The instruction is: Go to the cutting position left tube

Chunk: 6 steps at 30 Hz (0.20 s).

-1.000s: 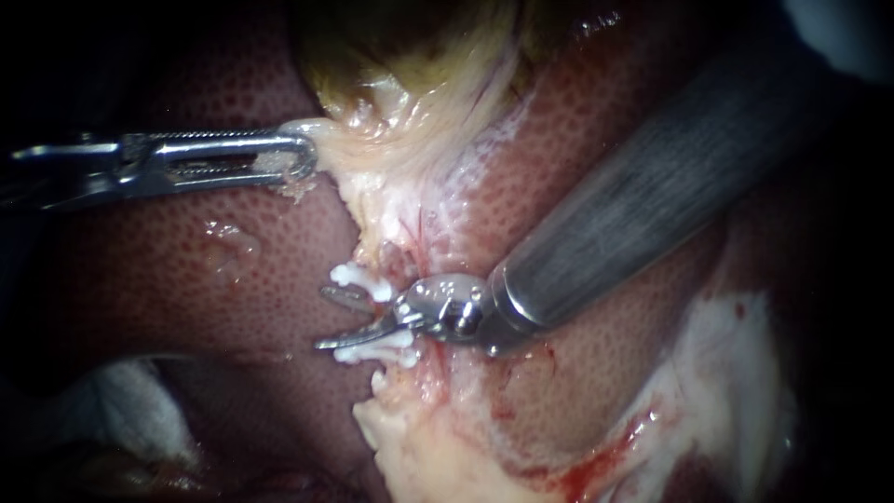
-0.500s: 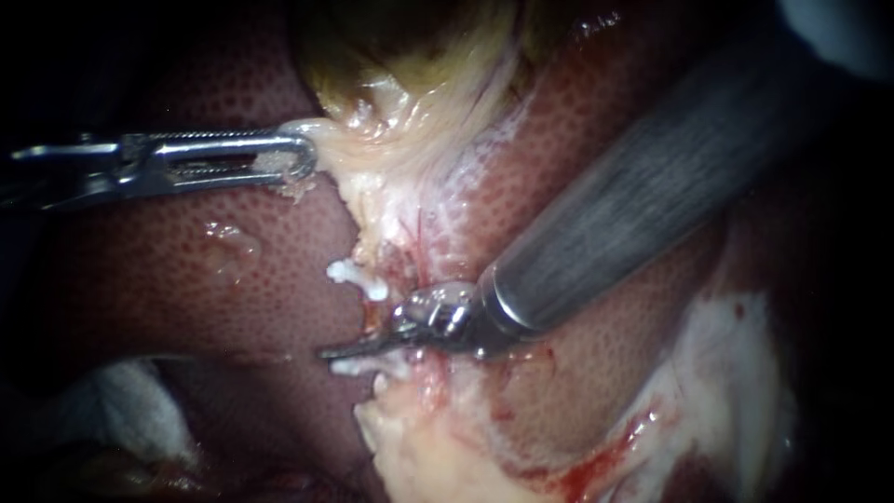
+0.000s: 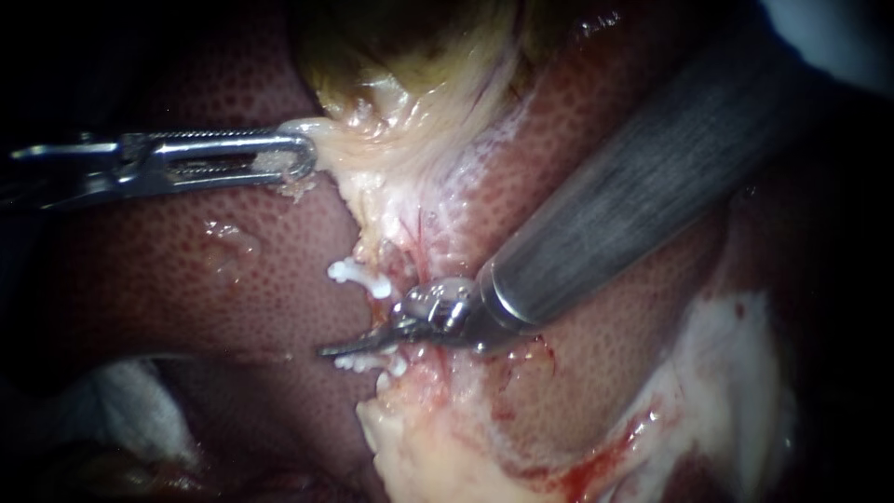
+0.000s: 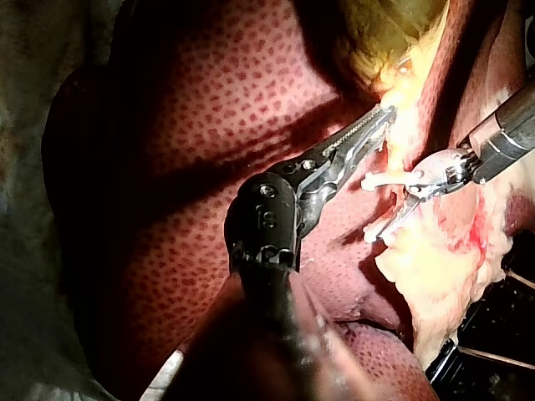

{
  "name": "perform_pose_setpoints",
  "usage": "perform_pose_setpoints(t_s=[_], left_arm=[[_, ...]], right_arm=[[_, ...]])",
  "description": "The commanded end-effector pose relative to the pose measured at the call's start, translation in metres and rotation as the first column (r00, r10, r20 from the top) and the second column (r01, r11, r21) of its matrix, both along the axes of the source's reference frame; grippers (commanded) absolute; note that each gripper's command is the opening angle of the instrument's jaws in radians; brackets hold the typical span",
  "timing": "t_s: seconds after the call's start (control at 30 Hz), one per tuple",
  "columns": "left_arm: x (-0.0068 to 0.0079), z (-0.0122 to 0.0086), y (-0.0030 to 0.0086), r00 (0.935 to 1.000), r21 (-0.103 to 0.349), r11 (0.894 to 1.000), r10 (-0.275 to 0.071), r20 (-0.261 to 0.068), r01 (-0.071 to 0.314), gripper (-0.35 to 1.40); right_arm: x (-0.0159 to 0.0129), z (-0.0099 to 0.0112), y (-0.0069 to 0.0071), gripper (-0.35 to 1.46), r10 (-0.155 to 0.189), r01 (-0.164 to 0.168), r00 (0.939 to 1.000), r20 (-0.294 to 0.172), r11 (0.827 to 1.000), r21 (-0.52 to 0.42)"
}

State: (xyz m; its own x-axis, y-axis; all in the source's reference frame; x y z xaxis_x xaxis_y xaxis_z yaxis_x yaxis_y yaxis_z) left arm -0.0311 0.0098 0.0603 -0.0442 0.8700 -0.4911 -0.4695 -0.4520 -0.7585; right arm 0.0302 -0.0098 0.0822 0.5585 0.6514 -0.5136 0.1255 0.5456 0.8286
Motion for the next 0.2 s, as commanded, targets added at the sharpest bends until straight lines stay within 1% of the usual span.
perform_pose_setpoints(t_s=[0.03, 0.2], left_arm=[[0.0000, 0.0000, 0.0000, 1.0000, 0.000, 1.000, 0.000, 0.001, 0.000, -0.35], [0.0000, 0.0000, 0.0000, 1.0000, 0.000, 1.000, 0.000, 0.001, 0.000, -0.35]], right_arm=[[-0.0001, 0.0000, 0.0000, -0.35, 0.000, 0.000, 1.0000, -0.001, 1.000, 0.000], [-0.0002, 0.0000, 0.0000, -0.35, 0.002, -0.002, 1.0000, 0.004, 1.000, 0.010]])
